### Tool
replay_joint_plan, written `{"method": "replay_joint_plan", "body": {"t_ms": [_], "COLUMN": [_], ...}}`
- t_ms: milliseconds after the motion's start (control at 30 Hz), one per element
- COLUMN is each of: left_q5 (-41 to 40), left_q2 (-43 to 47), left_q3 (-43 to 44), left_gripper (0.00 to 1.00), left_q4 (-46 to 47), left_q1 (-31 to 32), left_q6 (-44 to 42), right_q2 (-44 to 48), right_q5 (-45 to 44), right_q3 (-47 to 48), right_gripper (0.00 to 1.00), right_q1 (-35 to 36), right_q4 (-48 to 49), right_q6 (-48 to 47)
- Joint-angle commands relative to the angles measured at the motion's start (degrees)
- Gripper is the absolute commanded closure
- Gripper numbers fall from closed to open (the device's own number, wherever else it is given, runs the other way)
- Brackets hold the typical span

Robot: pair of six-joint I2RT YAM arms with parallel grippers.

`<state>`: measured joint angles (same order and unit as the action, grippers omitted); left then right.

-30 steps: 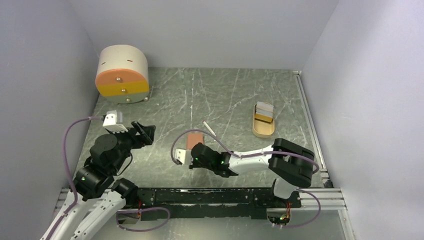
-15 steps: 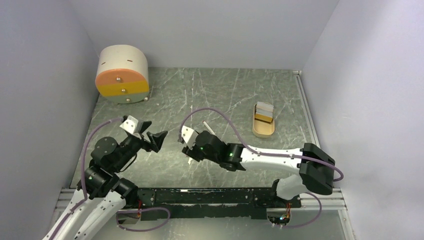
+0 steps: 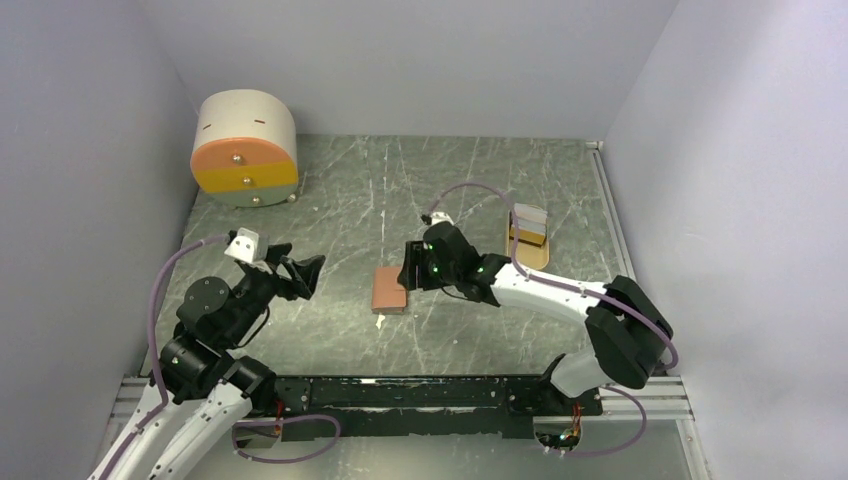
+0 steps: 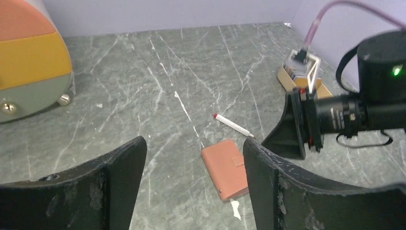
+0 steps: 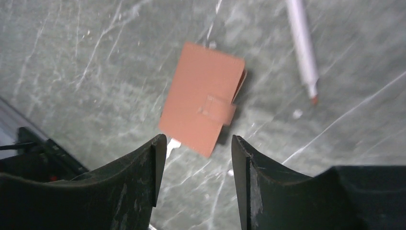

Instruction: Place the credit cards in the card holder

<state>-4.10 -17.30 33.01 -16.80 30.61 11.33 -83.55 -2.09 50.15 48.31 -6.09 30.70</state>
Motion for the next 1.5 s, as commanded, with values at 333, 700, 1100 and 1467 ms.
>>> {"method": "replay_joint_plan", "body": {"t_ms": [333,700,1100,1467], "left_q5": [-1.3,1.7,6.4,29.6], "left_q2": [-3.4,-6.7,-20.5,-26.6], "left_q3": [2.5,0.8,10.1,19.2], "left_gripper": [0.26,0.35,0.29,0.25], "left_q4": [-8.3,-8.2,-14.2,-11.1], "left_q1": [0.3,0.3,0.2,-3.3], "left_q6": [20.5,25.2,25.8,36.3], "right_q2": [-7.2,-12.5,4.8,18.8], "right_q5": [4.5,2.0,-2.9,-10.0], "right_q3": [-9.0,-8.0,-11.6,-33.0], "right_gripper": [0.43,0.80,1.00,1.00], "right_q1": [1.9,3.5,4.6,12.9], "right_q4": [14.4,17.6,29.7,61.6], "right_q6": [30.2,27.6,-21.8,-87.7]}}
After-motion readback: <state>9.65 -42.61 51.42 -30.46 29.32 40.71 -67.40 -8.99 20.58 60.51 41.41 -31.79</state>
